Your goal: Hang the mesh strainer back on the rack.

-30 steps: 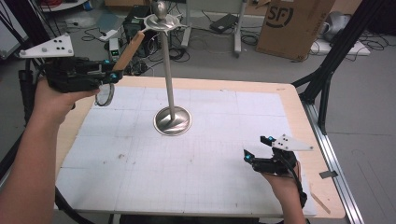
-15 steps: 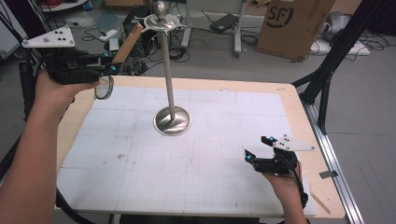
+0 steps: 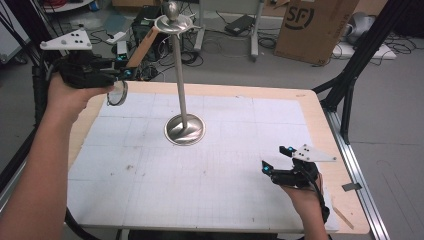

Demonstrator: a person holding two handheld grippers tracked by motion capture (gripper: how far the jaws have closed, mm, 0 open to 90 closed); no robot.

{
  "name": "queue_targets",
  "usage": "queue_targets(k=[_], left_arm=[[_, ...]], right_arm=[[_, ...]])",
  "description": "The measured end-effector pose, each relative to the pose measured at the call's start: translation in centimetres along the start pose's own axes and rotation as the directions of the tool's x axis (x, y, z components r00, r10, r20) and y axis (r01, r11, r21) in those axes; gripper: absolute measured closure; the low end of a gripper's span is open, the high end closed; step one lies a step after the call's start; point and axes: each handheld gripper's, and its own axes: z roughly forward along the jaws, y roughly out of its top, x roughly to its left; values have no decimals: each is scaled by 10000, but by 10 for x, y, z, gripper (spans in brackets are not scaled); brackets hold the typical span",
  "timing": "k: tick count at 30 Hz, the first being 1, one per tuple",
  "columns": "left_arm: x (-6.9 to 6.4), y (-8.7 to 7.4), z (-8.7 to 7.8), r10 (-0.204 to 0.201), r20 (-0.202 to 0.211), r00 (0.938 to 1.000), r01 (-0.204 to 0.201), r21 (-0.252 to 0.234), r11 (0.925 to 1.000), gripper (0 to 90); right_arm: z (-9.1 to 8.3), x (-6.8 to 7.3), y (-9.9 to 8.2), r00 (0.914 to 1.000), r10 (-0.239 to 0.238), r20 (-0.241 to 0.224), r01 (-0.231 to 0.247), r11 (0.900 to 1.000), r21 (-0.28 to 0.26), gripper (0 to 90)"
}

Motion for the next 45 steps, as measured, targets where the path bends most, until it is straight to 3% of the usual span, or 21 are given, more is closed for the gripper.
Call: queue_targets(k=[19,30,35,45], left_arm=[[-7,-1,37,181,-452,9988,-149,709,9974,687],[-9,-7,45,18,-264,9997,-3,582,9983,679],[-11,-7,47,-94,-351,9993,115,602,9981,510],[-14,-18,40,-488,-212,9986,498,459,9977,386]], right_arm=[[-3,-3,0,9999,98,-48,-98,9999,-75,151],[-5,-5,-1,9999,127,-16,-127,9998,-143,151],[-4,-5,-1,9999,129,-17,-129,9998,-125,151],[-2,-3,0,9999,115,-61,-115,9999,-71,151]])
